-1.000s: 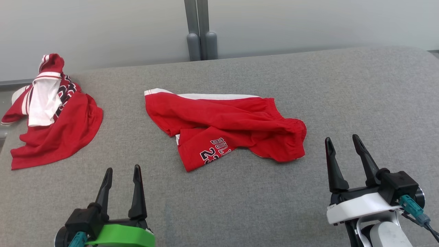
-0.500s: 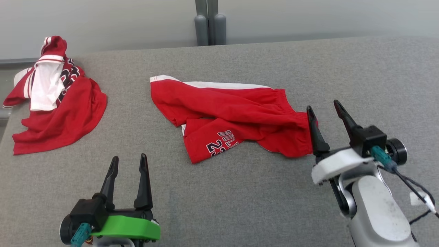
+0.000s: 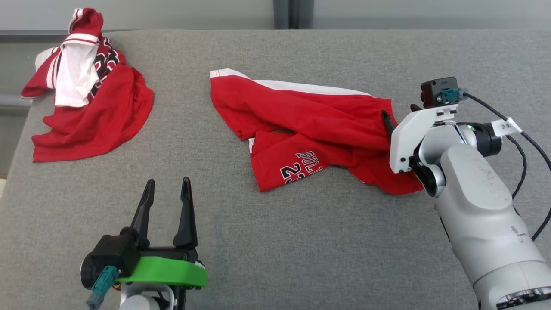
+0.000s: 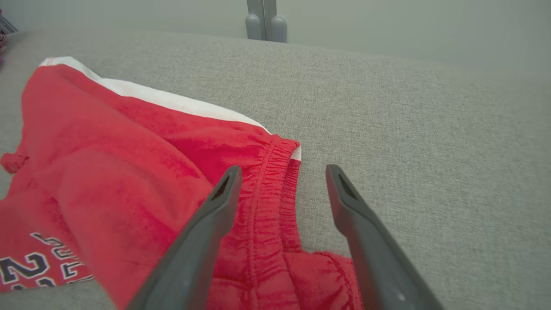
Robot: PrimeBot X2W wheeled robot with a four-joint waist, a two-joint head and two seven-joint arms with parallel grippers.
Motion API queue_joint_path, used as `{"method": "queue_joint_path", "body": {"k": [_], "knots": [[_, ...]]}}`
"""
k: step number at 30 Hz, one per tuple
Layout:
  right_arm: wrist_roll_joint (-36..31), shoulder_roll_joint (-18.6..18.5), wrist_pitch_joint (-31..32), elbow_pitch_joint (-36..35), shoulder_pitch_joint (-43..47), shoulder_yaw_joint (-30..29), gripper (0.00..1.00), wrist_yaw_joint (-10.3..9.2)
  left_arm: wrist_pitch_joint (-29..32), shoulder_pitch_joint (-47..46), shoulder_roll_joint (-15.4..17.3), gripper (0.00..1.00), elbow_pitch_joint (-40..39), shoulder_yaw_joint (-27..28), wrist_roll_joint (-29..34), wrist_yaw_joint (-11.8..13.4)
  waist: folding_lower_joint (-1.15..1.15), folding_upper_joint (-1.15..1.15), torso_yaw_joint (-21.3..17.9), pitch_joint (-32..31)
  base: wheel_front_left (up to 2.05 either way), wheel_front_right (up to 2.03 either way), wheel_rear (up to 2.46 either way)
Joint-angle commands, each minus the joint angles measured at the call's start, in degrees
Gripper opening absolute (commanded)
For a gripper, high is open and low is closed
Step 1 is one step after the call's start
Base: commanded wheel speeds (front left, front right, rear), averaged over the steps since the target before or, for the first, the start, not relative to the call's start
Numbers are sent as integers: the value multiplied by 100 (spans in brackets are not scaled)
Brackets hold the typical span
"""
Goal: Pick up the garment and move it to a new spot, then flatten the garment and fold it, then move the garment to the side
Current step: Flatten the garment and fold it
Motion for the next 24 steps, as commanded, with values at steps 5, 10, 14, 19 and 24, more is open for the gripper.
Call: {"method": "queue_joint_path", "body": {"k": [5,10,14,19,24], "knots": [[393,-127,777,544,-437,366,100,0,0,-125,11,100,19,-21,-72,42,0,0,238,155,0,0,0],[776,-236,986,768,-554,572,64,0,0,-134,10,100,22,-13,-85,52,0,0,281,150,0,0,0],[1010,-294,808,766,-592,776,0,0,0,-141,10,100,10,11,-53,58,0,0,263,154,0,0,0],[1334,-357,300,507,-660,1193,0,0,0,-123,10,100,32,44,3,44,0,0,147,151,0,0,0],[1793,-430,-226,-37,-494,1792,0,0,0,-88,11,100,65,60,54,26,0,0,-24,64,0,0,0]]}}
